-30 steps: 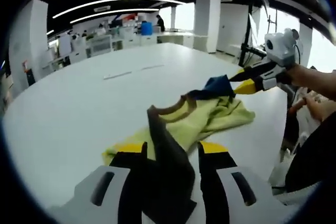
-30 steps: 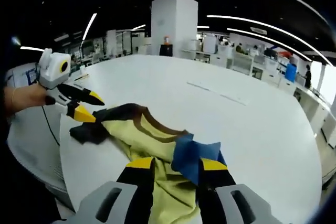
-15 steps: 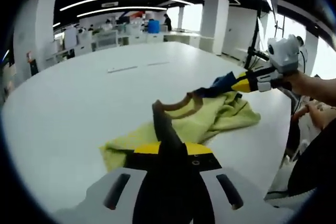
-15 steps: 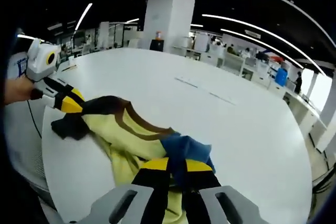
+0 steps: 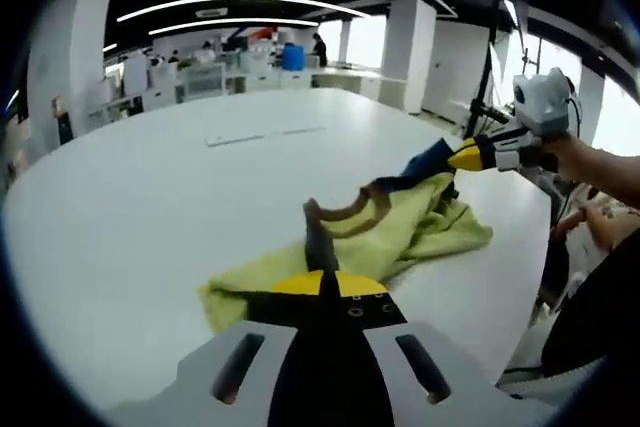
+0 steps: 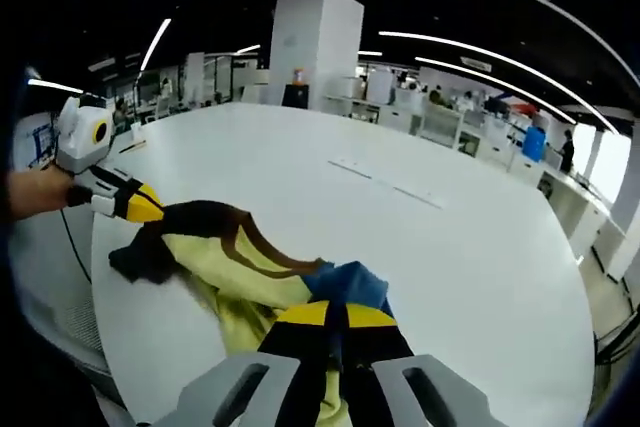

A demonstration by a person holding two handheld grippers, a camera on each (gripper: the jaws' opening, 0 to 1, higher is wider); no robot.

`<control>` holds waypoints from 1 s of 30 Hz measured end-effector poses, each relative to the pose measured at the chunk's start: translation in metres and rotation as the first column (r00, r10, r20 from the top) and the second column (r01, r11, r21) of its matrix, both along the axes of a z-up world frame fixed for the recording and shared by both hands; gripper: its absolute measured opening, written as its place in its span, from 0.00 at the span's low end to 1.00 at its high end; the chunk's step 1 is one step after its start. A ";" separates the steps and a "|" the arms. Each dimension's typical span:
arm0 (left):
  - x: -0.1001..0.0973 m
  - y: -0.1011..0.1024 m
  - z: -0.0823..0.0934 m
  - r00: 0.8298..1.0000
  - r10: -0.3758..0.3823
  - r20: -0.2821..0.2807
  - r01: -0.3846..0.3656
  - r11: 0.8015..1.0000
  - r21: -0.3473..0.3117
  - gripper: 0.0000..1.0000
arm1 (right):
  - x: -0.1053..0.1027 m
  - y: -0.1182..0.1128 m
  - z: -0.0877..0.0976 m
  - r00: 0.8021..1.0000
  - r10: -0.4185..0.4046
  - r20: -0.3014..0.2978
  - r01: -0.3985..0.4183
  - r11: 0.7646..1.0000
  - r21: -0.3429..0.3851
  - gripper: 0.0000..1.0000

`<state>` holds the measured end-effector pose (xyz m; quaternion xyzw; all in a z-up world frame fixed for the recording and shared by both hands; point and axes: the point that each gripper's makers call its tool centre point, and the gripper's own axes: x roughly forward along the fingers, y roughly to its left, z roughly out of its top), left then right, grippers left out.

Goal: Fold the garment on the visible template until the final outline fits inside the template.

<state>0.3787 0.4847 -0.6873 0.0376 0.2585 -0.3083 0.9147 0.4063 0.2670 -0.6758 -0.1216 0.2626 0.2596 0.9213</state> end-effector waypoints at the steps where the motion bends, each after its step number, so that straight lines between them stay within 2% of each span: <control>1: 0.001 0.001 0.003 1.000 0.002 0.007 -0.002 1.000 -0.002 0.00 | 0.001 -0.002 0.004 1.000 -0.010 0.004 0.010 1.000 0.007 0.00; 6: 0.010 0.007 0.028 0.998 0.023 0.065 -0.022 1.000 -0.021 0.00 | 0.003 -0.009 0.018 0.999 -0.032 0.008 0.032 0.999 0.020 0.00; 9: 0.019 0.010 0.045 0.994 0.042 0.100 -0.037 0.998 -0.058 0.00 | 0.006 -0.014 0.022 0.999 -0.038 0.009 0.038 0.999 -0.008 0.00; 16: 0.039 0.007 0.072 0.988 0.057 0.146 -0.035 0.988 -0.150 0.00 | 0.019 -0.024 0.040 0.997 -0.080 0.011 0.079 0.996 0.033 0.00; 21: 0.055 0.007 0.086 0.980 0.067 0.188 -0.037 0.986 -0.163 0.00 | 0.032 -0.034 0.049 0.992 -0.129 0.005 0.129 0.991 0.039 0.00; 22: 0.061 0.006 0.092 0.974 0.062 0.217 -0.024 0.985 -0.172 0.00 | 0.035 -0.036 0.049 0.991 -0.132 0.008 0.132 0.991 0.035 0.00; 24: 0.070 0.005 0.096 0.969 0.060 0.241 -0.020 0.986 -0.165 0.00 | 0.042 -0.040 0.048 0.989 -0.150 0.017 0.150 0.989 0.013 0.00; 30: 0.097 0.004 0.101 0.962 0.066 0.264 -0.027 0.988 -0.151 0.00 | 0.061 -0.047 0.046 0.985 -0.168 0.030 0.168 0.986 -0.015 0.00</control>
